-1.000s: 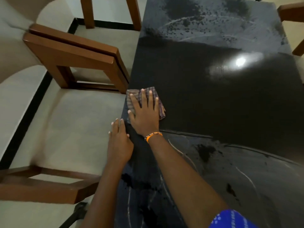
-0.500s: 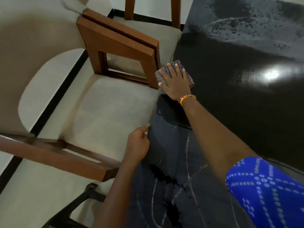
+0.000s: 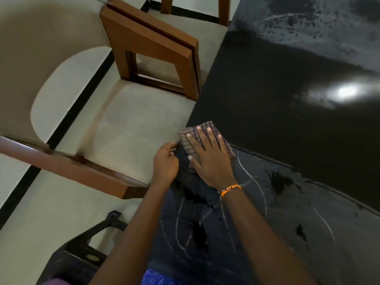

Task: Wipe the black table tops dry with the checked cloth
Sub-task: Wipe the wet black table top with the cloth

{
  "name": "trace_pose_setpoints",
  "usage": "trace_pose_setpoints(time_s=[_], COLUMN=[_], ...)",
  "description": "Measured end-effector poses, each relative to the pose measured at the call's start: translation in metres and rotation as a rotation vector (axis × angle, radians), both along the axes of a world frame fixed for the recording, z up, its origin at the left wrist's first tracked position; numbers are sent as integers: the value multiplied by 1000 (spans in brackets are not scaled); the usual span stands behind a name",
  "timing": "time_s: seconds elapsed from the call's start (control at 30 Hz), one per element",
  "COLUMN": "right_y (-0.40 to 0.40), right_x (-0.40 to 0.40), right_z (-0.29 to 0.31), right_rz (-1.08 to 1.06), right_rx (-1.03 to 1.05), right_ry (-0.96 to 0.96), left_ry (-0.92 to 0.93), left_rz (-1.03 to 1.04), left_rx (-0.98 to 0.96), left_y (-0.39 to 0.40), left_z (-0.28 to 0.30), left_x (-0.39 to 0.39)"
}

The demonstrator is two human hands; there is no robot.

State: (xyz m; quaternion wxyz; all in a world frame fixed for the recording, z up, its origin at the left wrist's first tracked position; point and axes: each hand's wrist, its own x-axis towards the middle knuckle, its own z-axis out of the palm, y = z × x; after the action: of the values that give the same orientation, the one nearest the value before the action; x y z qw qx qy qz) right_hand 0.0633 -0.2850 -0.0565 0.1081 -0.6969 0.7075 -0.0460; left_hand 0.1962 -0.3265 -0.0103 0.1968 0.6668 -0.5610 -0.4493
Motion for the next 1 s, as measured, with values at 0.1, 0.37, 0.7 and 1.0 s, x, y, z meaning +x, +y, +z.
trace_pose_setpoints(time_s=[0.1, 0.37, 0.7, 1.0], right_y=[24, 99, 8, 16], right_x=[-42, -138, 39, 27], right_z=[3, 5, 2, 2], right_rz=[-177, -747, -421, -103], right_rx=[14, 10, 31, 9], right_ry=[55, 62, 21, 35], left_ry=[-48, -7, 156, 161], left_rz=[6, 58, -7, -245], left_rx=[-41, 87, 180, 100], left_y=[8, -6, -12, 21], left_z=[1, -5, -9, -1], left_x=[-9, 1, 13, 7])
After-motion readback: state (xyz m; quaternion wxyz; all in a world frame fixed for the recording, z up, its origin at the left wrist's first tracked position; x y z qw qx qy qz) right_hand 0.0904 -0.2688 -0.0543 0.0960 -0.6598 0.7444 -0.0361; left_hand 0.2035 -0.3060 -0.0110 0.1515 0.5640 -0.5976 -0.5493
